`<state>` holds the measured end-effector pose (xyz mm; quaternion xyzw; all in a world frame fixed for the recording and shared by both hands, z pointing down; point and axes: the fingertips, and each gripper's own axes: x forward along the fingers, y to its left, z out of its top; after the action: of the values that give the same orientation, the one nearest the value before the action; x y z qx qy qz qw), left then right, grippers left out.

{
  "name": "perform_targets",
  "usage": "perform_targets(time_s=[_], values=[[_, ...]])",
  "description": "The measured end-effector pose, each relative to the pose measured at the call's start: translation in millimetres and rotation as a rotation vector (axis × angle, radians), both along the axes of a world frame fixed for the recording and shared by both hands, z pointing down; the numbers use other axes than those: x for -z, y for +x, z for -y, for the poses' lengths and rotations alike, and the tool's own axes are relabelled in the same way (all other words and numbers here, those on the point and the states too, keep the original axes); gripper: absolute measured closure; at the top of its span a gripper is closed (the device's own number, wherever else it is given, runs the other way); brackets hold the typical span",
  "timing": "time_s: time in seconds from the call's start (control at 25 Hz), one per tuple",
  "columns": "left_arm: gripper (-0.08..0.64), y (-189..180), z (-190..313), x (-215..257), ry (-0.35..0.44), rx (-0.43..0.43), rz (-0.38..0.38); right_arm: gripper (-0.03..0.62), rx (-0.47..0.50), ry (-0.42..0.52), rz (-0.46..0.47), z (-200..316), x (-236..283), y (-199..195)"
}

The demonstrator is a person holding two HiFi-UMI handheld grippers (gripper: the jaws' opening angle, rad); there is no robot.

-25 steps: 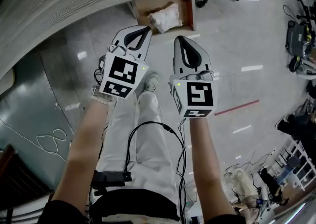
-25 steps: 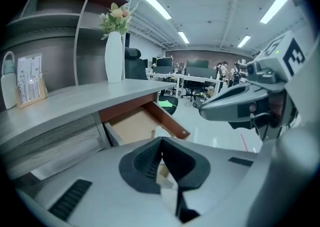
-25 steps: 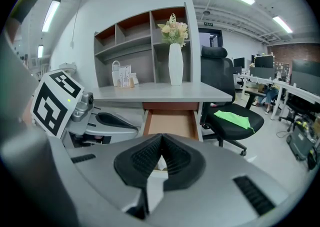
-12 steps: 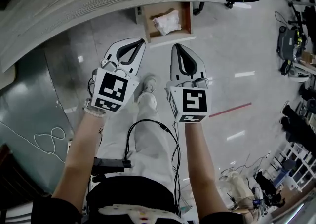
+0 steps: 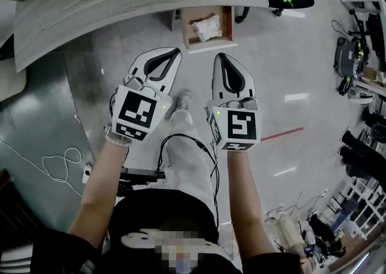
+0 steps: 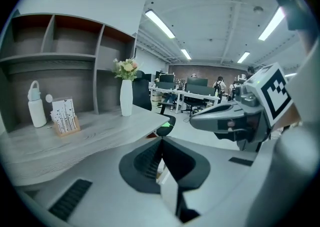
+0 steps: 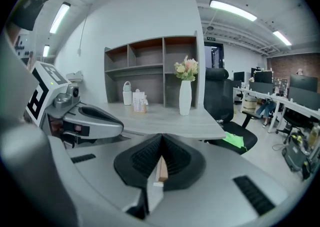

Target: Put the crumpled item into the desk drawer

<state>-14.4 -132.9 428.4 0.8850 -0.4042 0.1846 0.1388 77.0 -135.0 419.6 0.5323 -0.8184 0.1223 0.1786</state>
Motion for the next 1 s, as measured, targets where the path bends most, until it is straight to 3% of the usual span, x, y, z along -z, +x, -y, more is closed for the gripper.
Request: perform_targets(time_s=[0.36, 0.68, 1.0], values=[[0.548, -4, -12, 60, 0.076, -0.020, 0.004, 0.588, 0.009, 0.045, -0.003, -10, 49, -2], [0.549, -9, -16, 103, 0.081, 0.013, -0.050, 0.588, 0.004, 0.089, 0.004, -22, 90, 2], [0.548, -15, -18, 140, 0.157, -0.020, -0.028, 0.588, 0.017, 0.164, -0.011, -26, 130, 1]])
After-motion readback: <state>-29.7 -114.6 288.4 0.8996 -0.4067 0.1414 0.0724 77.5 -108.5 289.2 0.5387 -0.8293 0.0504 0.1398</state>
